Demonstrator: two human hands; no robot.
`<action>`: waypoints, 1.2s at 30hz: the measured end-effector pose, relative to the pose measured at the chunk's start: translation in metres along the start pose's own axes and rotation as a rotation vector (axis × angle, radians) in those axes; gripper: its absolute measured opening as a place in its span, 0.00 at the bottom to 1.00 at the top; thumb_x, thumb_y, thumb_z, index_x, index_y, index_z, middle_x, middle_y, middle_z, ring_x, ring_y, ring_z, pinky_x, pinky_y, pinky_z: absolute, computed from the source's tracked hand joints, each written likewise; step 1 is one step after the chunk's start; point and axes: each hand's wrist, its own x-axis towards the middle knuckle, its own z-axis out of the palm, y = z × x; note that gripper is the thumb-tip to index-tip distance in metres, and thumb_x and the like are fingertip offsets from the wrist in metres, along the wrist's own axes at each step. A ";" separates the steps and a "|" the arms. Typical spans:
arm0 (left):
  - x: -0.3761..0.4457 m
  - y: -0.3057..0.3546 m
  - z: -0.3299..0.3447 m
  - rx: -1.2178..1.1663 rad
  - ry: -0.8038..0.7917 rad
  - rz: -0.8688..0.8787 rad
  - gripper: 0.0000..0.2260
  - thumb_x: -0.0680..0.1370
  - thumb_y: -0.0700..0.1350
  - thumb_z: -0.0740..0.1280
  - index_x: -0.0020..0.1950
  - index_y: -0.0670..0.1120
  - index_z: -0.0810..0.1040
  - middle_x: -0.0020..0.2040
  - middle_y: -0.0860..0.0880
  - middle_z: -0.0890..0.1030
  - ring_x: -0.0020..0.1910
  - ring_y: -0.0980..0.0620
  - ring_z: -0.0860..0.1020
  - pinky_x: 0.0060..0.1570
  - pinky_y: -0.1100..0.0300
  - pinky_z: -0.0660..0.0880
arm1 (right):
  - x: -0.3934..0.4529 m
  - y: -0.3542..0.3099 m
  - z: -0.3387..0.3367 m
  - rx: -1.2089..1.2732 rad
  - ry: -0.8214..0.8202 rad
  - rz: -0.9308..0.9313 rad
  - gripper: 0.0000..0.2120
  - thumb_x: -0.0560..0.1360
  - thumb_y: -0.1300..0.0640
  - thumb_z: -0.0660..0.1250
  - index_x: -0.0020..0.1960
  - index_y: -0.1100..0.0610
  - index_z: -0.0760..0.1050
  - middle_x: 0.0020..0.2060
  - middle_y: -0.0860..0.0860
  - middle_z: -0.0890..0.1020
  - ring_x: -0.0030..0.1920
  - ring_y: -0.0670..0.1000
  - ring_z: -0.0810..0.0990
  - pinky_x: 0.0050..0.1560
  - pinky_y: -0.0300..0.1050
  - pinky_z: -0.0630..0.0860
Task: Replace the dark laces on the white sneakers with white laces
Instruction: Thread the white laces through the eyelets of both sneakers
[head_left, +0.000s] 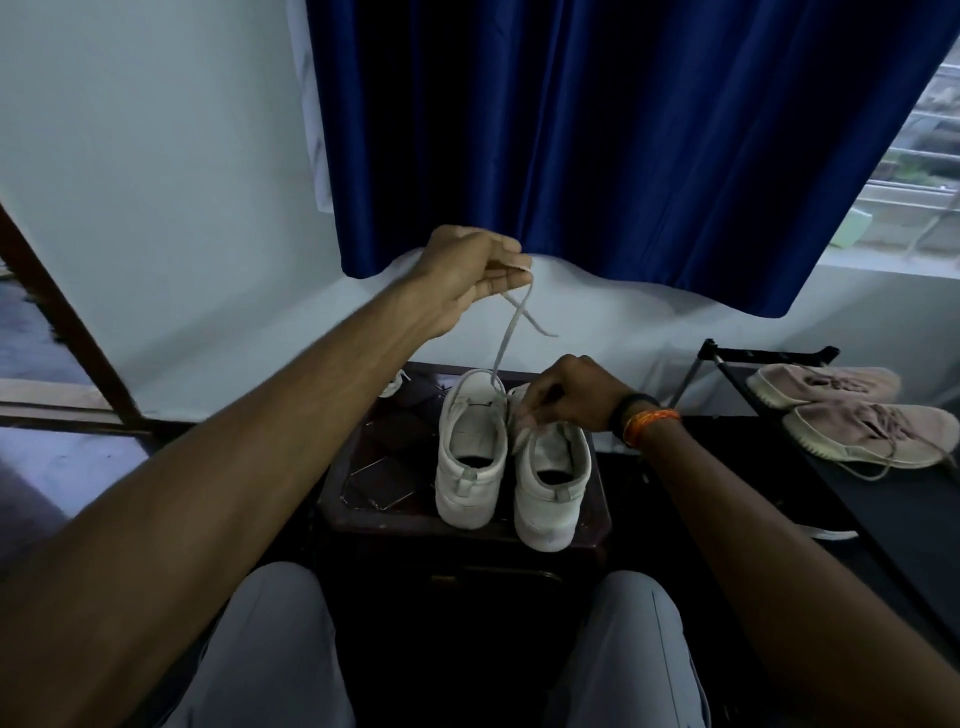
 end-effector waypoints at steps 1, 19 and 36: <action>-0.002 -0.006 0.002 0.085 -0.039 0.011 0.10 0.78 0.29 0.65 0.58 0.32 0.78 0.52 0.36 0.84 0.49 0.43 0.85 0.48 0.56 0.83 | 0.000 0.003 -0.001 -0.006 0.039 0.009 0.08 0.71 0.60 0.76 0.45 0.48 0.86 0.39 0.42 0.85 0.41 0.36 0.81 0.49 0.32 0.75; -0.032 -0.147 0.002 1.226 -0.066 0.226 0.22 0.64 0.46 0.76 0.52 0.43 0.71 0.48 0.46 0.79 0.49 0.45 0.78 0.40 0.52 0.76 | -0.009 0.038 0.058 0.196 0.508 0.368 0.12 0.70 0.66 0.66 0.42 0.51 0.83 0.45 0.52 0.87 0.51 0.55 0.83 0.53 0.46 0.78; -0.021 -0.136 -0.034 1.105 0.004 0.144 0.24 0.62 0.42 0.80 0.54 0.43 0.76 0.44 0.48 0.81 0.44 0.49 0.80 0.43 0.51 0.79 | 0.011 0.041 0.096 0.284 0.621 0.328 0.14 0.71 0.70 0.65 0.49 0.57 0.85 0.48 0.54 0.86 0.55 0.57 0.81 0.49 0.38 0.71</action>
